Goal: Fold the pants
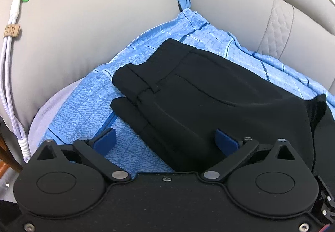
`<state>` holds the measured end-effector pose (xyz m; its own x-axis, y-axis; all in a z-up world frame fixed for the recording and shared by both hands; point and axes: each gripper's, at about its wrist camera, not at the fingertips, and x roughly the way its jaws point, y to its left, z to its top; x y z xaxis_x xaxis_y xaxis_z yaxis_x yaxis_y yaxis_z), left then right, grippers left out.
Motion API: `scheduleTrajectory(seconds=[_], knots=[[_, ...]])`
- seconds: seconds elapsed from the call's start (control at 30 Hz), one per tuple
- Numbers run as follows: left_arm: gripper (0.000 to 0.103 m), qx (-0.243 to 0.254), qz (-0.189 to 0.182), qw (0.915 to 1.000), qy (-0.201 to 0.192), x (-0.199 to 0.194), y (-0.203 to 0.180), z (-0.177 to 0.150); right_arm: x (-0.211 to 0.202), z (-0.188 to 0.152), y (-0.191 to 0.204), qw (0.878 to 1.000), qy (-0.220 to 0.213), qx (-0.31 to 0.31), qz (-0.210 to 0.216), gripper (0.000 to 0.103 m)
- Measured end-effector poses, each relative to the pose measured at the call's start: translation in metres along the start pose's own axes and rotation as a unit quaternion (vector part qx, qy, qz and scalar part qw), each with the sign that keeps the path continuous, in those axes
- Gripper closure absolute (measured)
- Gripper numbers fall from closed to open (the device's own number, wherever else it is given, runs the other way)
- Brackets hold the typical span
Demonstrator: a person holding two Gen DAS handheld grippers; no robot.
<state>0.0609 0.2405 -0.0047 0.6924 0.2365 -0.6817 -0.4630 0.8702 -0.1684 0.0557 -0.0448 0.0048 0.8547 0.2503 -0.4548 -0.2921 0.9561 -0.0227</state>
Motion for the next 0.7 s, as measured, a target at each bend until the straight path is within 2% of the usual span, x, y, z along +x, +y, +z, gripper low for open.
scheduleTrajectory(seconds=[0.27,0.37,0.5,0.63,0.7], knots=[[0.001,-0.033,0.017,0.9991,-0.019,0.006,0.014,0.003,0.000,0.000,0.000,1.000,-0.001,0.000,0.000,0.000],[0.001,-0.059,0.004,0.9979,-0.027,0.007,0.022,0.004,0.000,0.000,0.000,1.000,-0.001,0.000,0.000,0.000],[0.002,-0.093,-0.041,0.9941,-0.039,0.004,0.034,0.005,0.000,0.000,0.000,1.000,-0.001,0.000,0.000,0.000],[0.012,-0.099,-0.039,0.9933,-0.046,0.013,0.034,0.013,0.000,0.000,0.000,1.000,-0.001,0.000,0.000,0.000],[0.029,-0.105,-0.038,0.9924,-0.051,0.016,0.033,0.016,0.000,0.000,0.000,1.000,-0.001,0.000,0.000,0.000]])
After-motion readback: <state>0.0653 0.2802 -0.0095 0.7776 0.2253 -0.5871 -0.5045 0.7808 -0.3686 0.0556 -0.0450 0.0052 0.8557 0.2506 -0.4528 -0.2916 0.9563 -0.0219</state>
